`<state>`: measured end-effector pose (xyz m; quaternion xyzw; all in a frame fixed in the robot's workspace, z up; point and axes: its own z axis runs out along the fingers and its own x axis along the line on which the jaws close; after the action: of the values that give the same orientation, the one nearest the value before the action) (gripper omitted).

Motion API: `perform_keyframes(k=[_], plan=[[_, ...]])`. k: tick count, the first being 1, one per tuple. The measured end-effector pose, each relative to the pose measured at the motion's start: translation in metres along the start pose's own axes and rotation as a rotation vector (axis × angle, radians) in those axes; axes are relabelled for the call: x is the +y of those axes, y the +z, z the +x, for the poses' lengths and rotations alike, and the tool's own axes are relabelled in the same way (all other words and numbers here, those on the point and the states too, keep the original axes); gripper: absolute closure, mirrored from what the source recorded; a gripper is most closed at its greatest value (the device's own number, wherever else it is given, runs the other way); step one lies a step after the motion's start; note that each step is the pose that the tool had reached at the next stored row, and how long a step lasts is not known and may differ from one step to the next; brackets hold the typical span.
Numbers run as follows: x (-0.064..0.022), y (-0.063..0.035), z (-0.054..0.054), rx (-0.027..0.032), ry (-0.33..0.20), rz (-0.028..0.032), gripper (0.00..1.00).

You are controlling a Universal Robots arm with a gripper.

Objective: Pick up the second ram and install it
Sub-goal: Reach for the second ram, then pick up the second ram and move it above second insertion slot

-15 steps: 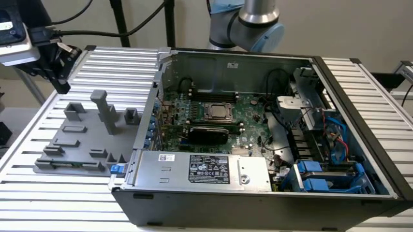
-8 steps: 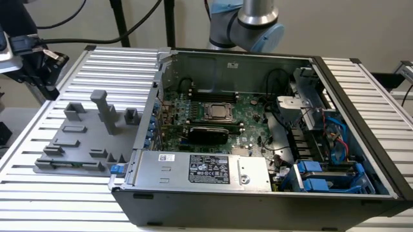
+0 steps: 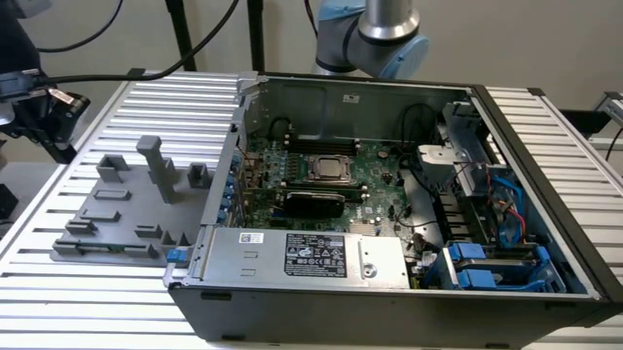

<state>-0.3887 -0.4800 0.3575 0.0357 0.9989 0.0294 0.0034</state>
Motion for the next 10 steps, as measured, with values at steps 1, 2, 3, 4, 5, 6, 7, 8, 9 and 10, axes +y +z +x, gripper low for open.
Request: perform_keyframes(k=[1, 2, 3, 4, 5, 6, 7, 8, 9, 10], plan=[[-0.0012, 0.0009, 0.0017, 0.0002, 0.0, 0.0002, 0.89], [-0.0021, 0.0018, 0.0035, 0.0002, 0.0, 0.0009, 0.89], [-0.0027, 0.0025, 0.005, 0.0001, 0.0, 0.002, 0.89], [-0.003, 0.0031, 0.006, 0.0, 0.0, 0.0031, 0.89], [-0.0031, 0.0037, 0.0068, -0.0002, 0.0, 0.004, 0.89], [-0.0032, 0.0039, 0.007, -0.0003, 0.0, 0.0044, 0.89], [-0.0032, 0.0038, 0.007, -0.0002, 0.0, 0.0045, 0.89], [-0.0032, 0.0038, 0.007, -0.0001, 0.0, 0.0046, 0.89], [-0.0032, 0.0037, 0.0071, 0.0, 0.0, 0.0047, 0.89], [-0.0032, 0.0038, 0.0071, -0.0001, 0.0, 0.0047, 0.89]])
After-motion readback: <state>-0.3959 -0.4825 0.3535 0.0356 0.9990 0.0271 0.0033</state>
